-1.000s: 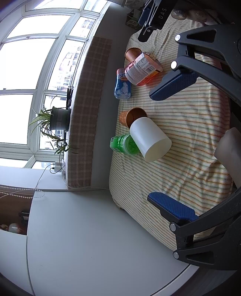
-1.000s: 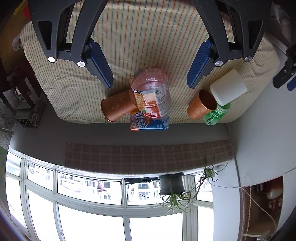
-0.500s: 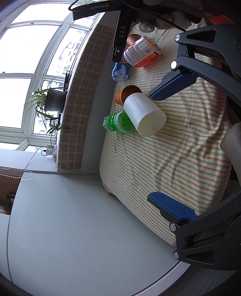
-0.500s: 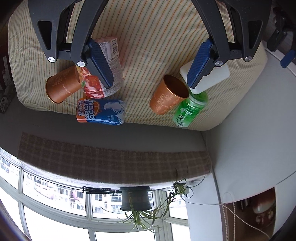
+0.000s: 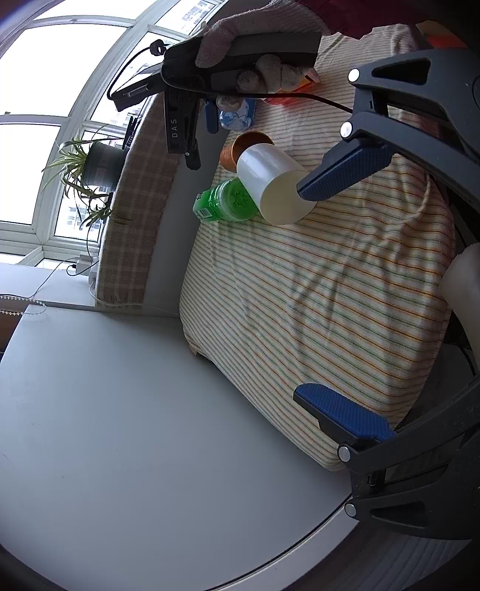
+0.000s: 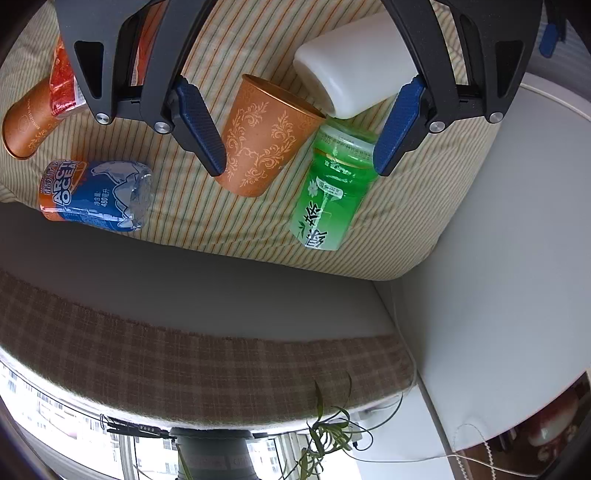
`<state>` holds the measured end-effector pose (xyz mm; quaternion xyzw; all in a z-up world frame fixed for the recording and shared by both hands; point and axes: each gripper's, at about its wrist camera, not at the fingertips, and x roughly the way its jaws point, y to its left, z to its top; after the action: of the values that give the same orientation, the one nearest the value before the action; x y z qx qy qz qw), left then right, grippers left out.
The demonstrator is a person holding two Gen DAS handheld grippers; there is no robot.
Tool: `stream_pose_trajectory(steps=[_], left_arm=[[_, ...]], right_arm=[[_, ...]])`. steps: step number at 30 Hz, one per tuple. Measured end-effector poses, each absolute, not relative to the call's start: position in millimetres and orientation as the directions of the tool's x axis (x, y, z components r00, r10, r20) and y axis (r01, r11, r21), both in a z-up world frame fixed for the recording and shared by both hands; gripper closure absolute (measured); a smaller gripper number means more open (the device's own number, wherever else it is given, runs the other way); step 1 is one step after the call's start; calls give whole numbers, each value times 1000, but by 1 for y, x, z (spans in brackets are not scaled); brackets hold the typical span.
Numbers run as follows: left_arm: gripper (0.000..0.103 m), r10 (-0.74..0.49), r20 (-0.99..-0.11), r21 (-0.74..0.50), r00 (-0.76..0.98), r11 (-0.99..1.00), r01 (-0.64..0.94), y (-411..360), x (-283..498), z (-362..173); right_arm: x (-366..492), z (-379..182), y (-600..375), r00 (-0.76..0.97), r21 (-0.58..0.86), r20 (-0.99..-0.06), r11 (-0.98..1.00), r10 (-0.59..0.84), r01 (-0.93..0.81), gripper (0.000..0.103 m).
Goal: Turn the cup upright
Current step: 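Move the right gripper down toward the lying green tea bottle cup, then close the right gripper around the green tea bottle cup's body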
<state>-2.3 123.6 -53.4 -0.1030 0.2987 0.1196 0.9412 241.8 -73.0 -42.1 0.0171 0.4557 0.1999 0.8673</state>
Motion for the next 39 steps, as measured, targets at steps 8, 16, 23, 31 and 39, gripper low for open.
stream_pose_trajectory(steps=[8,16,23,31,39], left_arm=[[2,177,-590,-132,788,942,-310,136,-9,-52],[2,186,-595,-135,782,936,-325,144,-9,-53],[2,189,-597,-141,779,932,-334,146,-8,-55],[2,195,-591,-135,782,933,-334,144,-11,-54],[2,198,-584,-131,787,934,-332,144,-14,-51]], right_arm=[[282,-68,-29,366,225,-862,912,351,-344,21],[302,-96,-15,291,249,-894,919,339,-304,22],[314,-112,4,239,217,-922,918,304,-331,29],[321,-120,10,247,194,-928,927,280,-321,37],[318,-105,-10,289,256,-893,917,346,-306,43]])
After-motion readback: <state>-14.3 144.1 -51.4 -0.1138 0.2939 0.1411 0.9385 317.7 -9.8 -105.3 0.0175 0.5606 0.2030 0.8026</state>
